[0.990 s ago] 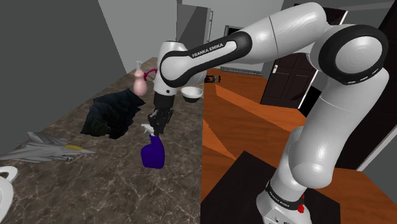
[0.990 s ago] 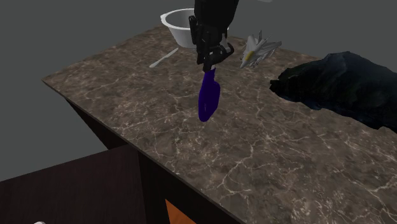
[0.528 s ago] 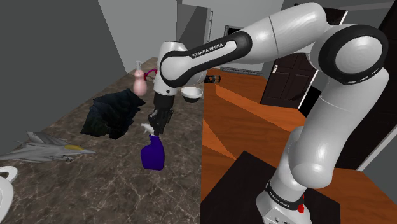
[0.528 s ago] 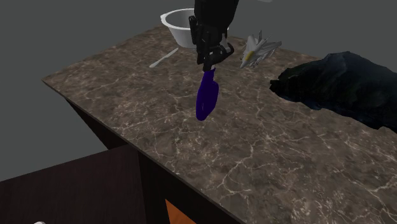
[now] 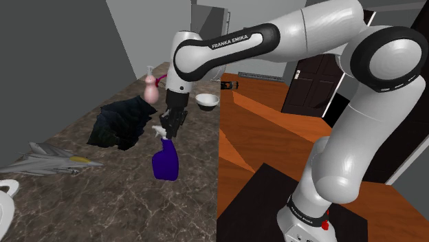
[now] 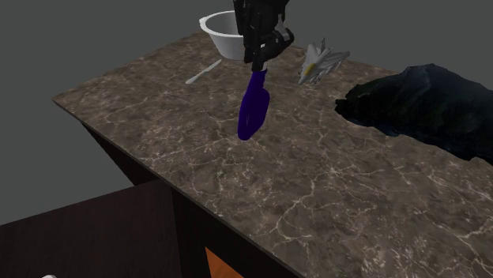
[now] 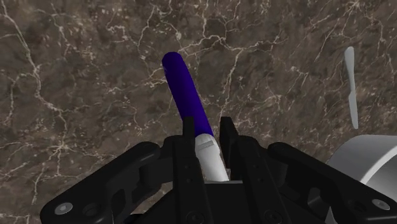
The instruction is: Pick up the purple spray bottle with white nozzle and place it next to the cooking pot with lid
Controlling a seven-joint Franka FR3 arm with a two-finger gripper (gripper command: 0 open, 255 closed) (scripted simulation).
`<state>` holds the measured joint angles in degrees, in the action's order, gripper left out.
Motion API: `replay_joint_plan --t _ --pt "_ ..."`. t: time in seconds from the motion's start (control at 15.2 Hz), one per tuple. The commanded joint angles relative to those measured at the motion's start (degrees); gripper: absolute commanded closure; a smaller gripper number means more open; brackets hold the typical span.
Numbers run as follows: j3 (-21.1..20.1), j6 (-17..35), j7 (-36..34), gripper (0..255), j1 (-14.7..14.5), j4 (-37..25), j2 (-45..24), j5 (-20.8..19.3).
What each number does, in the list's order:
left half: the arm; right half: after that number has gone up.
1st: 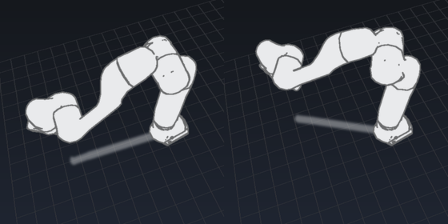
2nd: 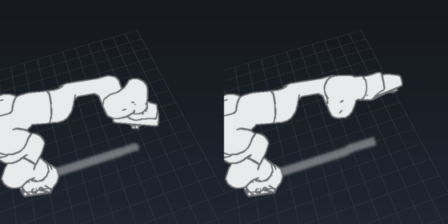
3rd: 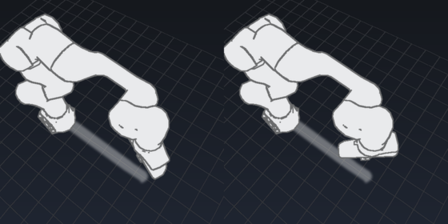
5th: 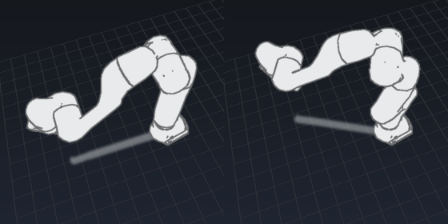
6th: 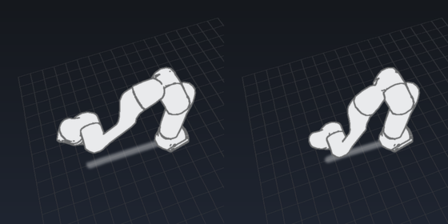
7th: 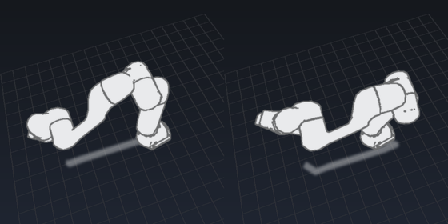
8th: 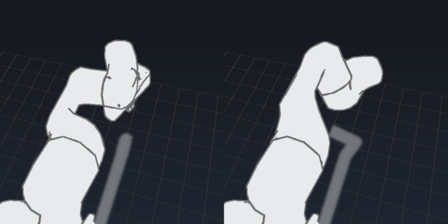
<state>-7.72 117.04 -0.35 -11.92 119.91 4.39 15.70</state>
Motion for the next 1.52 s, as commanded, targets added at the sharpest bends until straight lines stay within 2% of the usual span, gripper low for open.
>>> replay_joint_plan --t 0.0,1.45 --pt "0.09 -1.55 -0.28 255 0.08 -1.23 0.31 -0.16" --pt "0.61 -17.89 -3.81 255 0.48 -16.58 1.65 -1.36"
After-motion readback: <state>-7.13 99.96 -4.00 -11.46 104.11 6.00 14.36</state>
